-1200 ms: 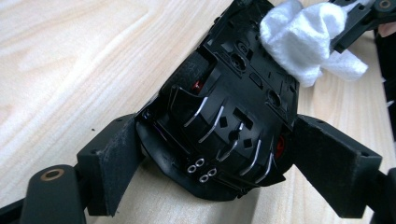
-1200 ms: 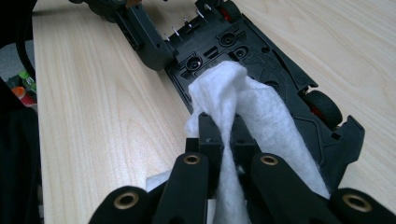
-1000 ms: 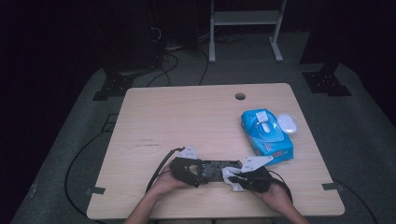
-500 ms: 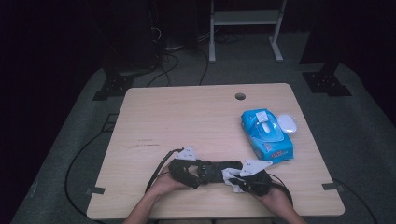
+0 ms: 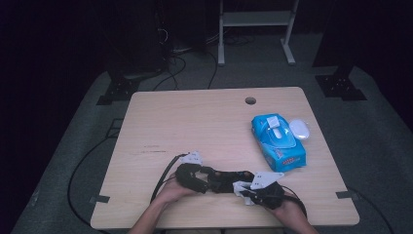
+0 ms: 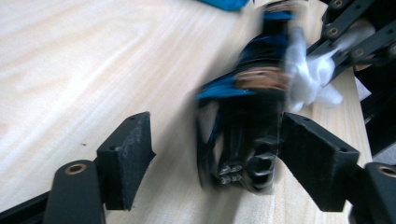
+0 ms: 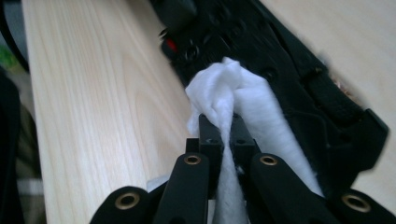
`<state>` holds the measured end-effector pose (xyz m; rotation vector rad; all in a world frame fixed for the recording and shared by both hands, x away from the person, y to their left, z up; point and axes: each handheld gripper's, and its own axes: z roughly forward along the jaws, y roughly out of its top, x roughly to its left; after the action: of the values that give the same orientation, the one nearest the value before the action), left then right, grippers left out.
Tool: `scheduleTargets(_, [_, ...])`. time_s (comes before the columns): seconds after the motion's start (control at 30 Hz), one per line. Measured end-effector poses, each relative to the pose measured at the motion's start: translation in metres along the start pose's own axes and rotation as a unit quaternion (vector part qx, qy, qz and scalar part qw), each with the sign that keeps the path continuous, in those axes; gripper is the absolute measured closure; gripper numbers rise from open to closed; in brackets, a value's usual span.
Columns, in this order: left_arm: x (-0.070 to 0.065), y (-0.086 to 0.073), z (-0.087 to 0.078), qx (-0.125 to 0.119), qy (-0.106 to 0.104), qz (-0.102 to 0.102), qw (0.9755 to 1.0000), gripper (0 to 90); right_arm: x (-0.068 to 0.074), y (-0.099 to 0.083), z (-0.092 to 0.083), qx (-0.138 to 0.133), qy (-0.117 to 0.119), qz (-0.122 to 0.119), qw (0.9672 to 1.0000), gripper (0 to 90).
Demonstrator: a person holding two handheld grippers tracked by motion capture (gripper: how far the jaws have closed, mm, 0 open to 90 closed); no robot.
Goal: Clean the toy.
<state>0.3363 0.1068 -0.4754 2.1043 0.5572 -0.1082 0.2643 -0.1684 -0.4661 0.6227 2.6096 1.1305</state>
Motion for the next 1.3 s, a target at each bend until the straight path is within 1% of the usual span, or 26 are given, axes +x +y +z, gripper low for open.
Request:
scheduleTargets(0.03, [-0.001, 0.000, 0.003, 0.007, 0.005, 0.004, 1.0000, 25.9, 0.001, -0.002, 0.005, 0.025, -0.004, -0.004, 0.9997, 87.4])
scheduleTargets(0.07, [-0.002, 0.001, 0.004, 0.009, 0.007, 0.008, 0.9999, 27.9, 0.001, -0.005, 0.006, 0.022, -0.005, -0.009, 0.9997, 87.4])
scheduleTargets(0.1, [-0.004, 0.002, 0.004, 0.000, 0.007, 0.023, 0.9997, 32.3, 0.000, -0.002, 0.003, 0.013, -0.011, -0.005, 0.9998, 87.4])
scheduleTargets(0.13, [-0.004, 0.002, 0.004, 0.000, 0.007, 0.023, 0.9997, 34.2, 0.000, -0.002, 0.003, 0.013, -0.011, -0.005, 0.9998, 87.4])
scheduleTargets(0.17, [-0.008, 0.004, 0.003, -0.015, 0.009, 0.040, 0.9990, 38.5, -0.004, 0.001, 0.000, 0.009, -0.003, 0.005, 0.9999, 87.3])
scheduleTargets(0.2, [-0.008, 0.004, 0.003, -0.015, 0.009, 0.040, 0.9990, 40.5, -0.004, 0.001, 0.000, 0.009, -0.003, 0.005, 0.9999, 87.3])
scheduleTargets(0.23, [-0.011, 0.005, 0.004, -0.011, 0.024, 0.059, 0.9979, 43.6, -0.008, 0.001, -0.001, -0.001, 0.002, 0.015, 0.9999, 87.2])
scheduleTargets(0.27, [-0.011, 0.005, 0.004, -0.011, 0.024, 0.059, 0.9979, 45.3, -0.008, 0.001, -0.002, -0.005, 0.003, 0.017, 0.9998, 87.2])
scheduleTargets(0.3, [-0.013, 0.005, 0.004, -0.009, 0.029, 0.070, 0.9971, 45.3, -0.008, 0.001, -0.002, -0.005, 0.003, 0.017, 0.9998, 87.2])
scheduleTargets(0.33, [-0.014, 0.005, 0.004, -0.007, 0.029, 0.076, 0.9967, 50.2, -0.012, 0.004, -0.011, -0.029, -0.003, 0.030, 0.9991, 87.1])
scheduleTargets(0.37, [-0.015, 0.005, 0.004, -0.006, 0.029, 0.080, 0.9963, 50.2, -0.012, 0.004, -0.011, -0.029, -0.003, 0.030, 0.9991, 87.1])
scheduleTargets(0.43, [-0.018, 0.005, 0.005, -0.005, 0.032, 0.093, 0.9952, 53.1, -0.017, 0.006, -0.017, -0.046, -0.008, 0.039, 0.9981, 87.1])
scheduleTargets(0.5, [-0.021, 0.004, 0.005, -0.002, 0.036, 0.109, 0.9934, 57.8, -0.025, 0.007, -0.027, -0.069, -0.016, 0.058, 0.9958, 87.1])
scheduleTargets(0.6, [-0.022, 0.004, 0.006, -0.002, 0.040, 0.115, 0.9925, 58.2, -0.029, 0.008, -0.033, -0.083, -0.019, 0.069, 0.9940, 86.9])
scheduleTargets(0.63, [-0.023, 0.004, 0.006, -0.001, 0.044, 0.120, 0.9918, 58.3, -0.034, 0.009, -0.040, -0.096, -0.027, 0.079, 0.9919, 86.9])
scheduleTargets(0.77, [-0.024, 0.005, 0.008, 0.001, 0.040, 0.118, 0.9922, 58.0, -0.040, 0.013, -0.044, -0.102, -0.038, 0.087, 0.9902, 86.9])
scheduleTargets(0.8, [-0.025, 0.005, 0.009, 0.001, 0.038, 0.114, 0.9928, 56.6, -0.041, 0.014, -0.043, -0.101, -0.036, 0.088, 0.9904, 86.9])
scheduleTargets(0.87, [-0.025, 0.007, 0.013, 0.004, 0.039, 0.104, 0.9938, 47.6, -0.040, 0.018, -0.039, -0.095, -0.034, 0.087, 0.9911, 86.9])
scheduleTargets(0.93, [-0.026, 0.008, 0.015, 0.005, 0.042, 0.105, 0.9936, 45.7, -0.040, 0.020, -0.036, -0.093, -0.032, 0.086, 0.9914, 86.9])
scheduleTargets(1.0, [-0.028, 0.009, 0.017, 0.005, 0.045, 0.112, 0.9927, 50.7, -0.035, 0.032, -0.027, -0.088, -0.021, 0.077, 0.9930, 86.9])
scheduleTargets(1.03, [-0.030, 0.009, 0.018, 0.005, 0.055, 0.126, 0.9904, 54.8, -0.032, 0.036, -0.023, -0.086, -0.016, 0.074, 0.9934, 86.9])
scheduleTargets(1.07, [-0.030, 0.009, 0.018, 0.005, 0.055, 0.126, 0.9904, 57.4, -0.032, 0.036, -0.023, -0.086, -0.016, 0.074, 0.9934, 86.9])
scheduleTargets(1.1, [-0.031, 0.010, 0.017, 0.004, 0.062, 0.133, 0.9892, 57.9, -0.028, 0.047, -0.013, -0.084, 0.000, 0.067, 0.9942, 86.9])
scheduleTargets(1.2, [-0.032, 0.009, 0.016, 0.004, 0.065, 0.135, 0.9887, 58.0, -0.025, 0.056, -0.005, -0.085, 0.012, 0.063, 0.9943, 86.9])
scheduleTargets(1.23, [-0.031, 0.008, 0.014, 0.005, 0.075, 0.139, 0.9874, 58.0, -0.022, 0.065, 0.007, -0.084, 0.027, 0.059, 0.9943, 86.8])
scheduleTargets(1.3, [-0.030, 0.007, 0.012, 0.005, 0.079, 0.141, 0.9869, 58.0, -0.021, 0.067, 0.011, -0.081, 0.030, 0.058, 0.9946, 86.8])
